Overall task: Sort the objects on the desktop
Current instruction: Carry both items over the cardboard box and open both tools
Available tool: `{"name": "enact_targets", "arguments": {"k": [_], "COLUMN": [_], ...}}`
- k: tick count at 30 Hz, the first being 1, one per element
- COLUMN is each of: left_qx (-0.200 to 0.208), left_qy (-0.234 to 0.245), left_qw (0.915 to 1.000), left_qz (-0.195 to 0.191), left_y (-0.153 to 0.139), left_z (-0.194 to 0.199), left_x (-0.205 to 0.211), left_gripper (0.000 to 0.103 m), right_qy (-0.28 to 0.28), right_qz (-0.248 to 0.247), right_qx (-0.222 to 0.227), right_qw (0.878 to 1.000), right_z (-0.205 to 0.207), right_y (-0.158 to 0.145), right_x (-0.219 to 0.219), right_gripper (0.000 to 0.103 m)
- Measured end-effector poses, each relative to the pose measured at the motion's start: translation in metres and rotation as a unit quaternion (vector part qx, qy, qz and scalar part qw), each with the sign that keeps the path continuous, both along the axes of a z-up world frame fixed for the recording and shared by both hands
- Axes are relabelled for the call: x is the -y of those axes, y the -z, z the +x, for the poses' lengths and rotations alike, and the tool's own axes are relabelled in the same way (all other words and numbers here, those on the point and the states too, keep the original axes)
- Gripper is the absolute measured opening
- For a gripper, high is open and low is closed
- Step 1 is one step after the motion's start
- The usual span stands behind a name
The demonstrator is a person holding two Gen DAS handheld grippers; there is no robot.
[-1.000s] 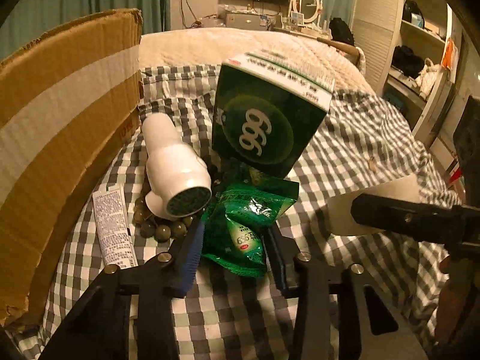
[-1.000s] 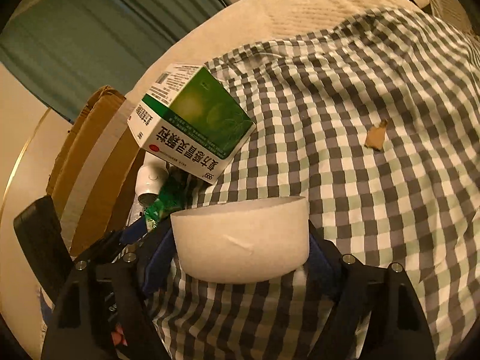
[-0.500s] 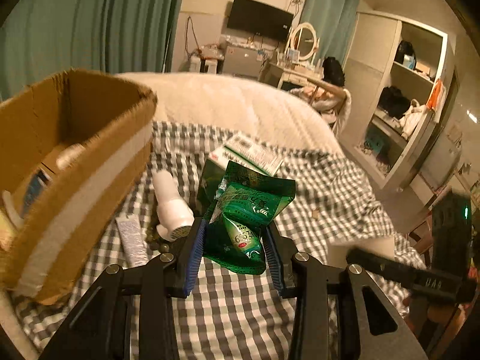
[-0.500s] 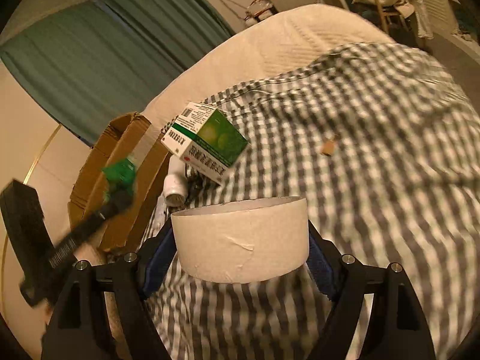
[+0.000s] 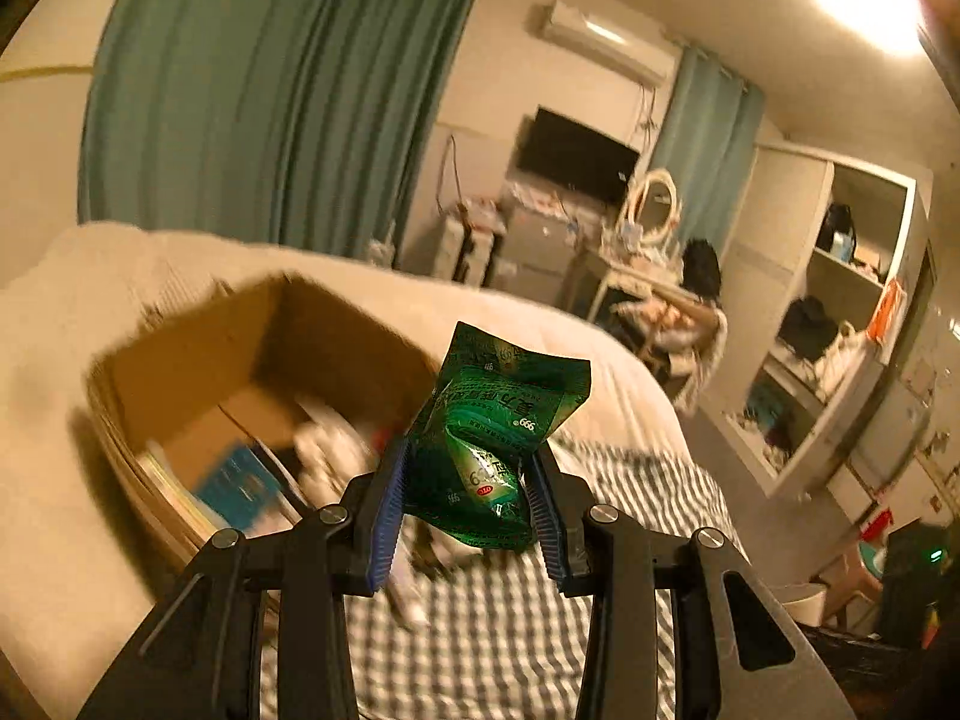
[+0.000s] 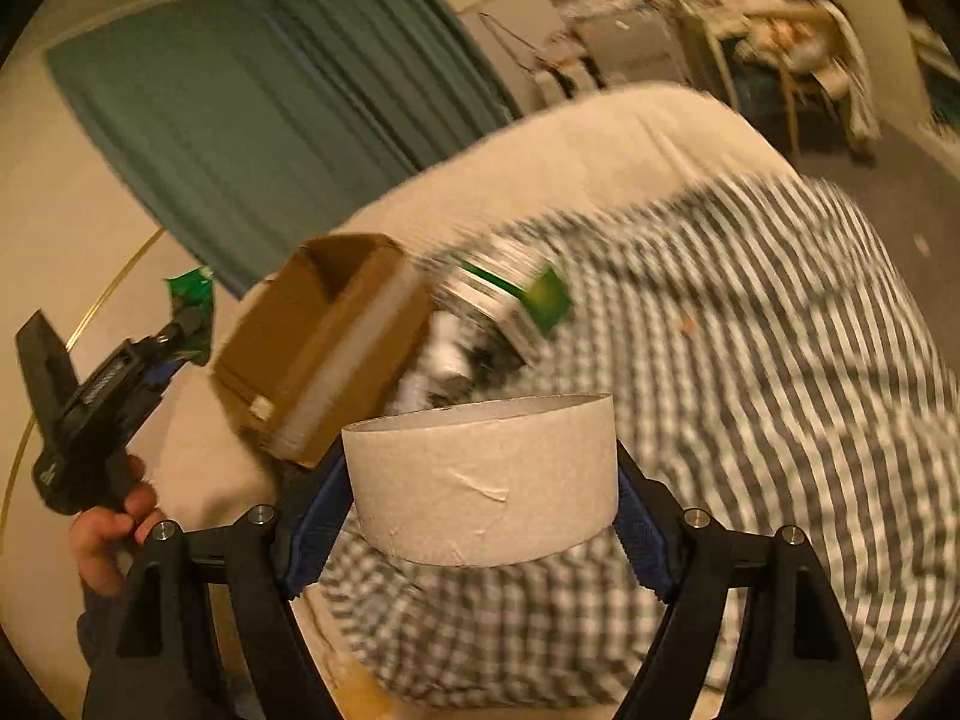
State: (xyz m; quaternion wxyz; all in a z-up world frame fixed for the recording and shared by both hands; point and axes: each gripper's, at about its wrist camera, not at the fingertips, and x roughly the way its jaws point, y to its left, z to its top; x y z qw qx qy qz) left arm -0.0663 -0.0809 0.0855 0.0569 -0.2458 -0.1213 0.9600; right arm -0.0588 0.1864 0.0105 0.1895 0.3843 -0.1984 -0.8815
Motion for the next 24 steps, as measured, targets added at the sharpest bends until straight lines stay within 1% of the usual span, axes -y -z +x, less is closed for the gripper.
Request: {"name": "enact_targets", "arguments": {"k": [1,3,5,7,8,9,10,11,12,13,15,17,18,19,20,21,22,23,24], "left_qx": [-0.008,-0.013,-0.018,-0.013,-0.003,0.006,0.011,0.011,0.008,0.009,0.023,0.031,0.036,0.039,0.040,0.038,0.035,0.028,0.025], "left_qy": [-0.004,-0.014,-0.036,-0.053,-0.057,-0.059,-0.062,-0.071,-0.071,-0.068,-0.067,-0.072,-0.075,-0.075,-0.075,-0.076,-0.081,-0.090,-0.091], "left_qw": [0.9999,0.9998,0.9992,0.9984,0.9981,0.9979,0.9977,0.9970,0.9968,0.9969,0.9971,0.9968,0.9965,0.9962,0.9961,0.9959,0.9956,0.9951,0.9952], "left_qz": [-0.005,-0.008,0.001,0.016,0.023,0.025,0.025,0.029,0.035,0.039,0.028,0.014,0.013,0.018,0.025,0.031,0.032,0.030,0.029], "left_y": [-0.007,-0.012,-0.009,0.003,0.012,0.019,0.023,0.030,0.034,0.038,0.049,0.057,0.060,0.063,0.063,0.063,0.062,0.060,0.058], "left_z": [-0.001,-0.005,-0.004,-0.007,-0.012,-0.017,-0.019,-0.021,-0.025,-0.028,-0.039,-0.043,-0.046,-0.048,-0.048,-0.048,-0.045,-0.041,-0.038], "left_x": [0.009,0.027,0.050,0.072,0.083,0.093,0.098,0.108,0.113,0.120,0.127,0.130,0.132,0.134,0.133,0.133,0.132,0.129,0.127], "left_gripper": [0.039,0.040,0.040,0.040,0.040,0.040,0.040,0.040,0.040,0.040,0.040,0.041,0.047,0.053,0.070,0.088,0.094,0.098,0.098], "right_qy": [-0.010,-0.030,-0.056,-0.085,-0.095,-0.109,-0.129,-0.129,-0.134,-0.142,-0.144,-0.144,-0.137,-0.133,-0.125,-0.099,-0.099,-0.094,-0.084], "right_qz": [0.006,0.017,0.020,0.018,0.016,0.015,0.018,0.018,0.021,0.028,0.030,0.016,0.007,0.006,0.011,0.027,0.027,0.025,0.019], "right_qx": [-0.010,-0.030,-0.044,-0.049,-0.050,-0.050,-0.052,-0.052,-0.053,-0.054,-0.050,-0.041,-0.037,-0.035,-0.036,-0.052,-0.052,-0.059,-0.069], "right_qw": [1.000,0.999,0.997,0.995,0.994,0.993,0.990,0.990,0.989,0.988,0.988,0.989,0.990,0.991,0.991,0.993,0.993,0.994,0.994], "right_z": [-0.002,-0.008,-0.021,-0.039,-0.048,-0.062,-0.083,-0.083,-0.088,-0.102,-0.118,-0.137,-0.148,-0.153,-0.157,-0.159,-0.159,-0.157,-0.146], "right_y": [-0.011,-0.034,-0.054,-0.066,-0.069,-0.071,-0.069,-0.069,-0.068,-0.064,-0.057,-0.048,-0.042,-0.041,-0.040,-0.044,-0.044,-0.046,-0.051], "right_x": [0.009,0.032,0.062,0.096,0.109,0.132,0.166,0.166,0.176,0.197,0.219,0.237,0.245,0.248,0.250,0.250,0.250,0.246,0.233], "right_gripper": [0.079,0.079,0.079,0.079,0.079,0.079,0.079,0.079,0.079,0.079,0.079,0.081,0.090,0.096,0.100,0.100,0.100,0.101,0.102]}}
